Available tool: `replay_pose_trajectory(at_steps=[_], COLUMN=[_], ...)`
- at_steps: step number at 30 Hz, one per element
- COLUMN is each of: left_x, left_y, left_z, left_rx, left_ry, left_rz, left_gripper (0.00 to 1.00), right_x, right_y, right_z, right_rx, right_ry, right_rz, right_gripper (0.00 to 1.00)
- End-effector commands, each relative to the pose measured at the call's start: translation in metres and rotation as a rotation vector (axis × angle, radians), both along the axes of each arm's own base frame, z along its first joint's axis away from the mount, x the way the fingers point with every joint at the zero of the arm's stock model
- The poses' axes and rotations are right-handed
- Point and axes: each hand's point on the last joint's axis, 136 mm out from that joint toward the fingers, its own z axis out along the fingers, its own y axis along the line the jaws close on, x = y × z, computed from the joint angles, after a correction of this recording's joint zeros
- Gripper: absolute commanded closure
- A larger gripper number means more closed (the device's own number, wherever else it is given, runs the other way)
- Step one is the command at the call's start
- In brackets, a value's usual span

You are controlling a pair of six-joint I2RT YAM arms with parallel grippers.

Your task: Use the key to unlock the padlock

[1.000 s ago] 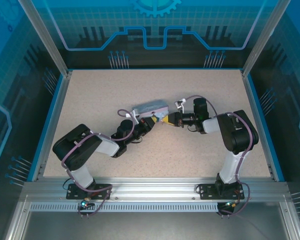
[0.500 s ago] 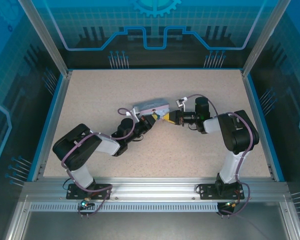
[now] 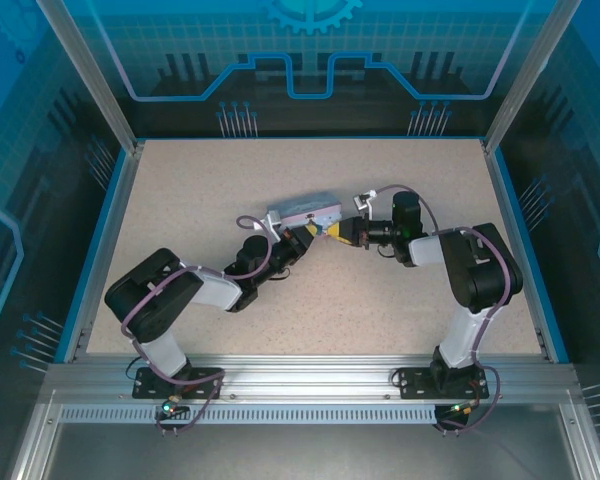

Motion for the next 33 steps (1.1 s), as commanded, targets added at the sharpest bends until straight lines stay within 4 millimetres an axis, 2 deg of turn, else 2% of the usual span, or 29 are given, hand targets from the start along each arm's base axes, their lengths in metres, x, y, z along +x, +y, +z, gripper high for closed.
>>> replay_pose_trajectory(at_steps=[1, 8, 14, 19, 22, 27, 33], left_x=[-0.030, -0.035, -0.038, -0.038, -0.037, -0.033, -0.030], left_y=[-0.043, -0.047, -0.054, -0.052, -0.048, -0.048, -0.049], left_z=[0.078, 0.068, 0.067, 0.056, 0.042, 0.019, -0.006], left_rx=[-0.165, -0.131, -0.139, -0.131, -0.114, -0.108, -0.087], left_ry=[-0.172, -0.155, -0.157, -0.141, -0.122, -0.085, -0.040], left_rz=[-0.198, -0.232, -0.250, -0.241, -0.220, -0.206, -0.196], left_gripper=[1.00, 1.00, 1.00, 1.00, 1.00, 1.00, 1.00], right_x=[0.001, 0.002, -0.001, -0.004, -0.010, -0.024, -0.025], right_y=[0.010, 0.015, 0.025, 0.031, 0.032, 0.025, 0.020], right_z=[0.025, 0.039, 0.047, 0.053, 0.041, 0.002, -0.026], right_rx=[0.026, 0.035, 0.037, 0.042, 0.000, -0.079, -0.128], right_ry=[-0.097, -0.126, -0.147, -0.170, -0.150, -0.078, -0.034], right_rz=[0.030, 0.035, 0.031, 0.029, 0.023, 0.008, -0.015], right_gripper=[0.96, 0.96, 0.96, 0.95, 0.95, 0.95, 0.95])
